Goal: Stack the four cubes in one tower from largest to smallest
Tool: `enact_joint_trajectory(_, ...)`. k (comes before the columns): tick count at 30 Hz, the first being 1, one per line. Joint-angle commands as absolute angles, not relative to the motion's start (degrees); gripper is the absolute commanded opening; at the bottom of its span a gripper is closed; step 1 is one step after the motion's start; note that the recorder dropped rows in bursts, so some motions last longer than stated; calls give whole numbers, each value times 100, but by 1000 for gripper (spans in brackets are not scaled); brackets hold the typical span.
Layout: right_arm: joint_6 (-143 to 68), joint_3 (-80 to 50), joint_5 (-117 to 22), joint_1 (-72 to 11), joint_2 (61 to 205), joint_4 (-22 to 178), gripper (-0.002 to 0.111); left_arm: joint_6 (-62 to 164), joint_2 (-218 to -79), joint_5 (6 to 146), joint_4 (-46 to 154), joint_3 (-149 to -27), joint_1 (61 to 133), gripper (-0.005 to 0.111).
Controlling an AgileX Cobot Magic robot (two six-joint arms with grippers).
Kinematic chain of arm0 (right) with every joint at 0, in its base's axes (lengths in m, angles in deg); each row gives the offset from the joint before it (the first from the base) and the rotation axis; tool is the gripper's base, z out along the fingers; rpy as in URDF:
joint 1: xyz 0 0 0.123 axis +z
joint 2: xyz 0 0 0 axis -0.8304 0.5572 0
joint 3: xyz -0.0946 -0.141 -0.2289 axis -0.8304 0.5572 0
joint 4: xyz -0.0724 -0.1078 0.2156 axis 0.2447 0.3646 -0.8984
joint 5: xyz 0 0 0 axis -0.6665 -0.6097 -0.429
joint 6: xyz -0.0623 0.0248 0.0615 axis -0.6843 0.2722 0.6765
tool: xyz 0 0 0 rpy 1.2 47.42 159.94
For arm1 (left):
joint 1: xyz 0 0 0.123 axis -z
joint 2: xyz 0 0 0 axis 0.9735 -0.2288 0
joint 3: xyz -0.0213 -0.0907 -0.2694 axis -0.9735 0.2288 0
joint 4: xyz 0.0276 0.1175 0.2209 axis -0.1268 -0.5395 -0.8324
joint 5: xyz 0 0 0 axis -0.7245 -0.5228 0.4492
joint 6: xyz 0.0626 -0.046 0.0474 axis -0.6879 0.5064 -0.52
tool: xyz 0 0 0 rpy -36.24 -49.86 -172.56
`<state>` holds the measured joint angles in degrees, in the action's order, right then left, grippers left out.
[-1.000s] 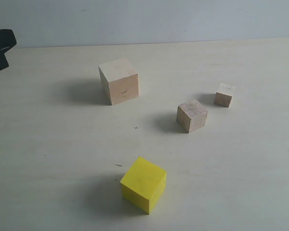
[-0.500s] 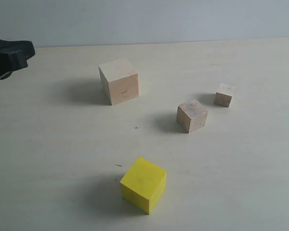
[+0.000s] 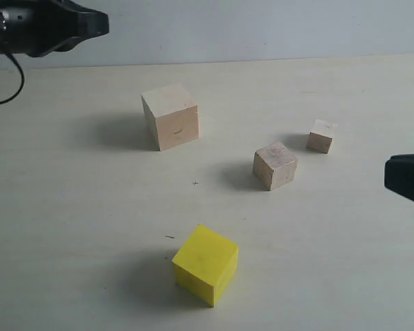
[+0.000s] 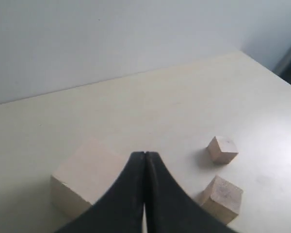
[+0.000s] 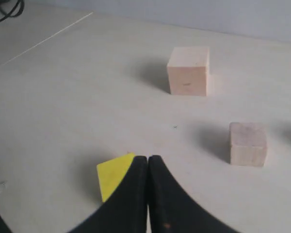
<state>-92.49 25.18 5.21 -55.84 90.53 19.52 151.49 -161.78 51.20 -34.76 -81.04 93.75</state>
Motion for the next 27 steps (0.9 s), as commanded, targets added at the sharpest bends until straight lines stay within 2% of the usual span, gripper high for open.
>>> enact_joint_trajectory(1, -9499, 2484, 876, -5572, 9328, 1519, 0, 16396, -16802, 4603, -4580, -8873, 9396, 0)
enact_joint_trajectory(7, -9881, 2484, 1112, -5408, 9380, 1198, 0, 16364, -17622, 4411, -4580, -9549, 9396, 0)
enact_joint_trajectory(15, -9865, 2484, 1040, -5343, 9405, 1197, 0, 16683, -18441, 5265, -4580, -10021, 9396, 0)
enact_joint_trajectory(27, -9865, 2484, 1017, -5343, 9648, 1213, 0, 17114, -19871, 5308, -4580, -11198, 9396, 0)
